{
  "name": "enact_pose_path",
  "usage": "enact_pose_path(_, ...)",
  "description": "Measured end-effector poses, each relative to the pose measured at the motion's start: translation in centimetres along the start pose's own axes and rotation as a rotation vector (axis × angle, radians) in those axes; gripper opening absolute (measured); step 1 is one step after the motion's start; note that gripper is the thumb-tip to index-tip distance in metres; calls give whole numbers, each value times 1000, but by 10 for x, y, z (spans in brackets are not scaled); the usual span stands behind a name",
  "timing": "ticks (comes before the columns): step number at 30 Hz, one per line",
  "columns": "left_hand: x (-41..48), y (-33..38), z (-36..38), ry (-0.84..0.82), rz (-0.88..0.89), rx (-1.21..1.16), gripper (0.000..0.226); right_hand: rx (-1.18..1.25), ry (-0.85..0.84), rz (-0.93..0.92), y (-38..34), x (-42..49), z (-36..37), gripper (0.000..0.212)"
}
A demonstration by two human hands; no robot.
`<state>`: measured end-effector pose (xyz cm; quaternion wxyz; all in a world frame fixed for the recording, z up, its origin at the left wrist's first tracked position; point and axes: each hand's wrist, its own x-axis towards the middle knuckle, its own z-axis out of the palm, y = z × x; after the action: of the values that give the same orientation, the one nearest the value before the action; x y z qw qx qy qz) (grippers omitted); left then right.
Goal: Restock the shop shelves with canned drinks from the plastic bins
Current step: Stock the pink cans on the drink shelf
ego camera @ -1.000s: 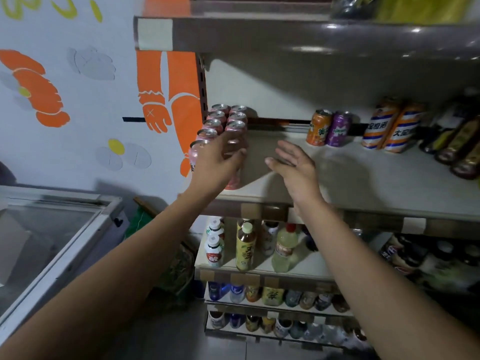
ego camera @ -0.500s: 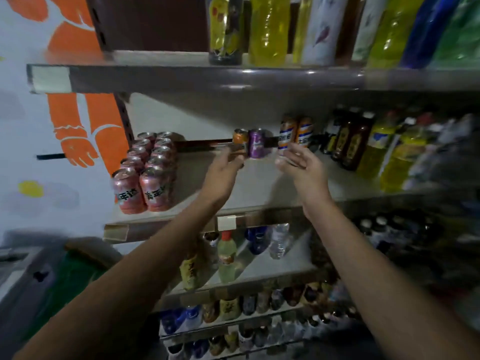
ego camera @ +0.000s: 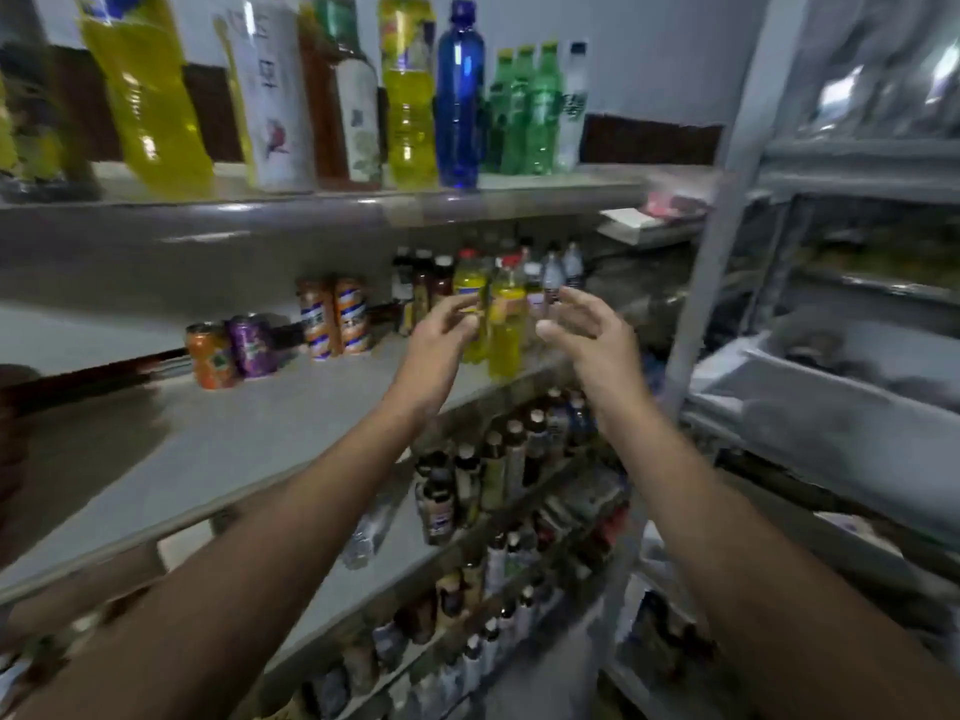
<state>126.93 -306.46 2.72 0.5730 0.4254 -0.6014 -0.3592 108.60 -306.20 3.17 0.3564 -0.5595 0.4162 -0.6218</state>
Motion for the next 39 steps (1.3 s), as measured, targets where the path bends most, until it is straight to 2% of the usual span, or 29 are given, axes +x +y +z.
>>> enact_pose_path(5,12,20,100,-199,47,-62,29,-62,171,-3,-11,-7,-99,45)
enact_pose_path(8,14,32,163,-311,41,-128,19,-116,264,-7,-23,-17,-161,51)
enact_pose_path(11,16,44,224,-421,45,-165,20,-169,379,-9,-36,-32,-223,53)
enact_pose_path(17,10,68,329,-566,53,-189,26,-205,568,20,-59,-53,-324,46)
enact_pose_path(19,7,71,355,-603,68,-199,23,-187,589,33,-63,-57,-345,47)
enact_pose_path(23,14,72,391,-633,76,-130,31,-248,604,17,-62,-53,-374,48)
enact_pose_path(26,26,72,404,-610,89,-89,32,-266,614,-14,-55,-38,-387,49)
enact_pose_path(29,41,68,411,-584,75,26,22,-263,617,-36,-49,-27,-395,49)
enact_pose_path(32,55,58,418,-661,29,162,16,-235,632,-49,-42,-21,-400,52)
enact_pose_path(35,65,51,426,-713,158,570,37,-206,648,-62,-38,-17,-401,57)
enact_pose_path(38,58,55,430,-825,202,920,69,-209,656,-59,-37,-17,-402,54)
enact_pose_path(39,56,56,434,-866,219,1026,69,-209,653,-61,-37,-18,-402,54)
